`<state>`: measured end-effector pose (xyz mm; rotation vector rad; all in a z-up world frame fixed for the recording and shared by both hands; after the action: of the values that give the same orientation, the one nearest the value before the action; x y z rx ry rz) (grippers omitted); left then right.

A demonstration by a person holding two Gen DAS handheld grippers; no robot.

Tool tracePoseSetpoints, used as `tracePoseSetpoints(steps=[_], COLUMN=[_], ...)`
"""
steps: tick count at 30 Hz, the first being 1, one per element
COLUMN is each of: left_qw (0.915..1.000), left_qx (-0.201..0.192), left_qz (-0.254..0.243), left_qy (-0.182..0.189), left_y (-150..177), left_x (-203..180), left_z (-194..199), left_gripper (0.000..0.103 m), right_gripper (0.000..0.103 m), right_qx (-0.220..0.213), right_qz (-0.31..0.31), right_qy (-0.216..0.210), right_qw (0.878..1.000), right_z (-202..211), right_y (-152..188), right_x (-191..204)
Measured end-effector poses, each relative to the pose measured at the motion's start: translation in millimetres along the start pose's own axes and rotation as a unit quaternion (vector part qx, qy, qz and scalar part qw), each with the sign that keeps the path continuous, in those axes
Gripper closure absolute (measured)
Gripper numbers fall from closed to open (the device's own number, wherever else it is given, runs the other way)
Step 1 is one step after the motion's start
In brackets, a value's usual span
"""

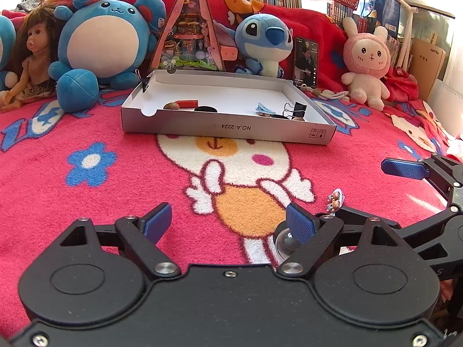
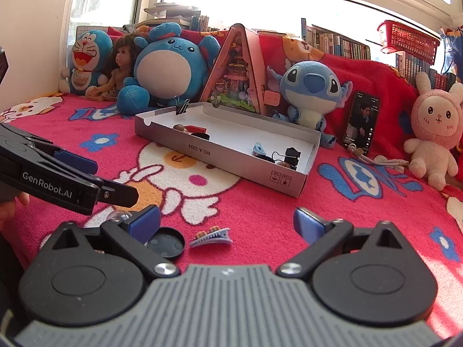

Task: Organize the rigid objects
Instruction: 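Withdraw both tools and move the left tool to the clear marble, then grasp the clear marble with the left tool while the right tool grasps a black lid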

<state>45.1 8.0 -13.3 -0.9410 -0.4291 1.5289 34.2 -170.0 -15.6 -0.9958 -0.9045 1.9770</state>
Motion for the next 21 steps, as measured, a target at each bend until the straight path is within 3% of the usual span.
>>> tracePoseSetpoints(steps=[13, 19, 21], left_qw=[0.9999, 0.9980, 0.9975], left_qx=[-0.004, 0.033, 0.036], left_qz=[-0.007, -0.014, -0.024], left_qy=[0.006, 0.053, 0.055], left_y=[3.8, 10.3, 13.7], left_x=[-3.0, -14.9, -20.8], left_z=[18.8, 28.2, 27.8], left_gripper=[0.019, 0.032, 0.041], right_gripper=[0.001, 0.009, 0.012], right_qx=[0.020, 0.029, 0.032], right_qz=[-0.001, -0.010, -0.017], right_qy=[-0.022, -0.031, -0.035], right_qw=[1.000, 0.999, 0.999], right_z=[1.7, 6.1, 7.2], right_y=[11.9, 18.5, 21.0], right_x=[13.0, 8.9, 6.5])
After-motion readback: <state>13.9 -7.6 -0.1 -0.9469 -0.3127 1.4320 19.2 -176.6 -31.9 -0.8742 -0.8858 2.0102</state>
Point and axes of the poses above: each gripper's, at about its wrist camera, not at the fingertips, and z roughly against the way its jaws point, x to its left, y to its underside, the point moved 3 cm from there along -z, roughly the way its jaws point, and after that the axes turned 14 degrees about z, right-handed, at the moved point
